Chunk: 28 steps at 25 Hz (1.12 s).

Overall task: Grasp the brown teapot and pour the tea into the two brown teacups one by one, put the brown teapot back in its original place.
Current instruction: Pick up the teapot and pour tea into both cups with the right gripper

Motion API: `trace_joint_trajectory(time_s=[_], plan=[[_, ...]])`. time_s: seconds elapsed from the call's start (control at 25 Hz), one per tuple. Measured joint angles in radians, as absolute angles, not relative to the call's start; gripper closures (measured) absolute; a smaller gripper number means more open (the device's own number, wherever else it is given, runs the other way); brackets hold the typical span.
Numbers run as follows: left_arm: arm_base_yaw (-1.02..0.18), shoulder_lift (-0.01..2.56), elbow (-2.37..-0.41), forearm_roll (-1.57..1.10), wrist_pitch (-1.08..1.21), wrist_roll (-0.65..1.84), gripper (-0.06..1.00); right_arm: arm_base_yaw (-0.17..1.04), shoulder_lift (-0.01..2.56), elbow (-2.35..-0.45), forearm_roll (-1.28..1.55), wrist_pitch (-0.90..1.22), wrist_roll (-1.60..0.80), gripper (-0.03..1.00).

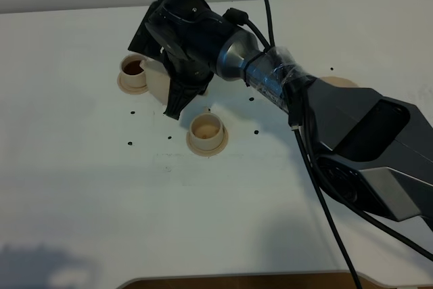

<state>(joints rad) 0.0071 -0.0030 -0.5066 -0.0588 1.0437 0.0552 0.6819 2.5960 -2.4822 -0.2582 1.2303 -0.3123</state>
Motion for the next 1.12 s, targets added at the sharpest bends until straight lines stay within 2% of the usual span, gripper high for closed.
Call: trace_joint_trajectory(time_s=[0.28, 0.4, 0.76, 1.12], plan=[[0.007, -0.003, -0.507, -0.059, 1.044, 0.055, 0.46, 0.682, 2.466, -2.474, -0.291, 1.229, -0.286, 0.85], [0.007, -0.003, -0.507, -0.059, 1.044, 0.055, 0.46, 0.682, 2.385, -2.394, -0.294, 1.225, -0.265, 0.85], [0.007, -0.003, -0.507, -0.059, 1.044, 0.055, 0.46, 0.682, 2.115, -1.909, -0.345, 1.201, -0.156, 0.85], [0.007, -0.003, -0.507, -0.059, 1.044, 0.054, 0.46, 0.683, 1.906, -1.384, -0.579, 0.871, 0.071, 0.85]])
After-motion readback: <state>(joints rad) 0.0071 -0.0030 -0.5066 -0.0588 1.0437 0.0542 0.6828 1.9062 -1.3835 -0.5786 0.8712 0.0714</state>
